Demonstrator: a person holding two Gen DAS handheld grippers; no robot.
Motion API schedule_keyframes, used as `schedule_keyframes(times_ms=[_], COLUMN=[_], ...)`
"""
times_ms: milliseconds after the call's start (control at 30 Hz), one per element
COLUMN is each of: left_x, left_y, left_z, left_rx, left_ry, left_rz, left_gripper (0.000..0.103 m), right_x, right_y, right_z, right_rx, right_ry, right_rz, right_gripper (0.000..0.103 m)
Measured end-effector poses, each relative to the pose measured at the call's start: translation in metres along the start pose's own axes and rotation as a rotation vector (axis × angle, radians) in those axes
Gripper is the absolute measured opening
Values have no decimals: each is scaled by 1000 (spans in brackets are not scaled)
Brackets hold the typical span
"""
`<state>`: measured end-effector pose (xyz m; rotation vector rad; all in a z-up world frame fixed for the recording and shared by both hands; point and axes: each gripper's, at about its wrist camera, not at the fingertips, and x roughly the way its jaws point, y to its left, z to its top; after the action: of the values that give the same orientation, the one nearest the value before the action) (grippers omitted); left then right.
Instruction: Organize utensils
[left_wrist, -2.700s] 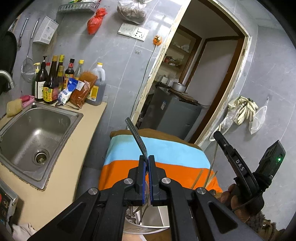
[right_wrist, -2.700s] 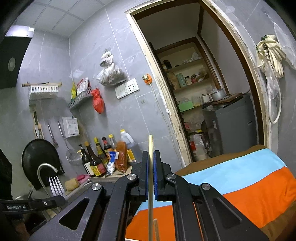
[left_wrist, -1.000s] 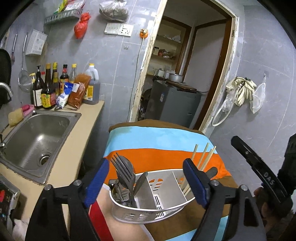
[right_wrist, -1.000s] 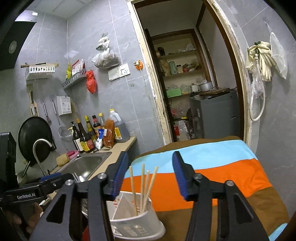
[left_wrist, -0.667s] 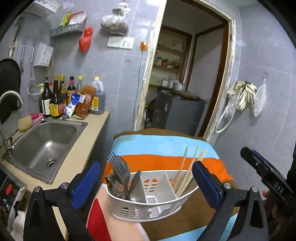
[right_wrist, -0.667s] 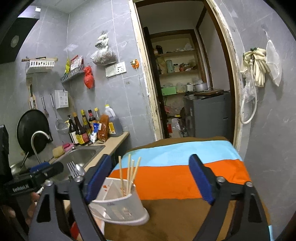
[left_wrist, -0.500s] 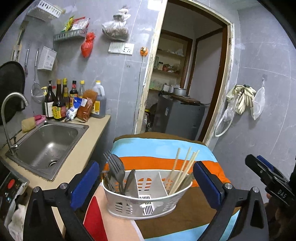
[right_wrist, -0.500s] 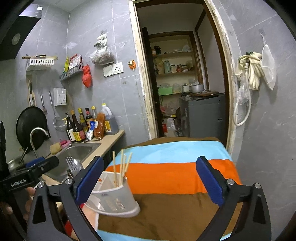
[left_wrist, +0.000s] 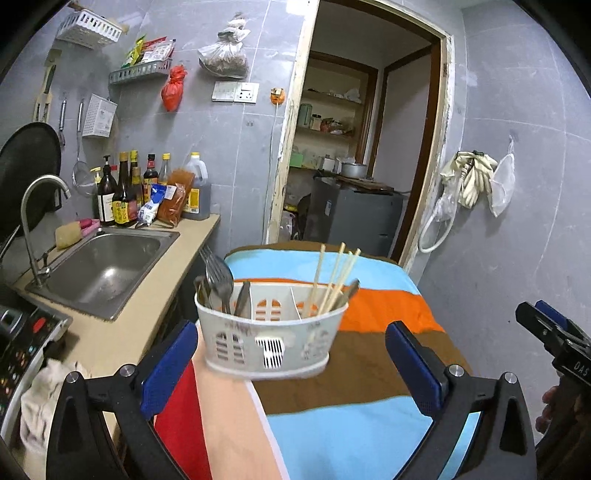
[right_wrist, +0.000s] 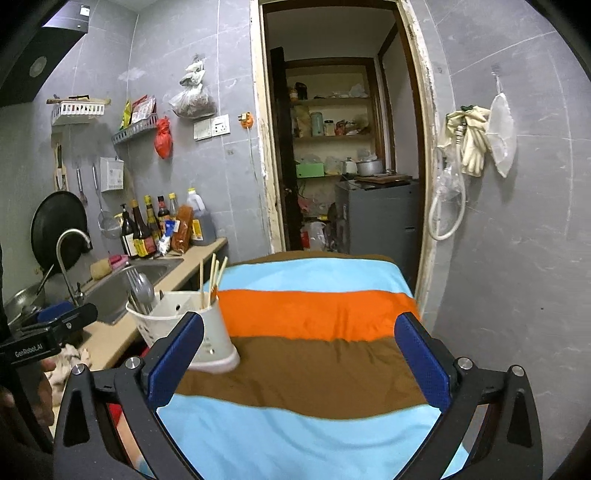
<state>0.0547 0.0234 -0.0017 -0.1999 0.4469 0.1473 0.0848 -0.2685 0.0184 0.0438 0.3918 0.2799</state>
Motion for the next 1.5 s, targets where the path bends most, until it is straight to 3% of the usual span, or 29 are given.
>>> schedule_keyframes(times_ms=[533, 1500], left_x=[-48, -53], left_y=[-22, -23], left_z=[-29, -30], left_rx=[47, 53], left_ry=[-4, -10], left_rz=[-11, -15], left_gripper=[102, 102], right_x=[-47, -58], right_y=[-22, -19], right_z=[-21, -27], right_rx=[19, 10], right_ry=[17, 14], right_rz=[-15, -9], right_gripper=[101, 101])
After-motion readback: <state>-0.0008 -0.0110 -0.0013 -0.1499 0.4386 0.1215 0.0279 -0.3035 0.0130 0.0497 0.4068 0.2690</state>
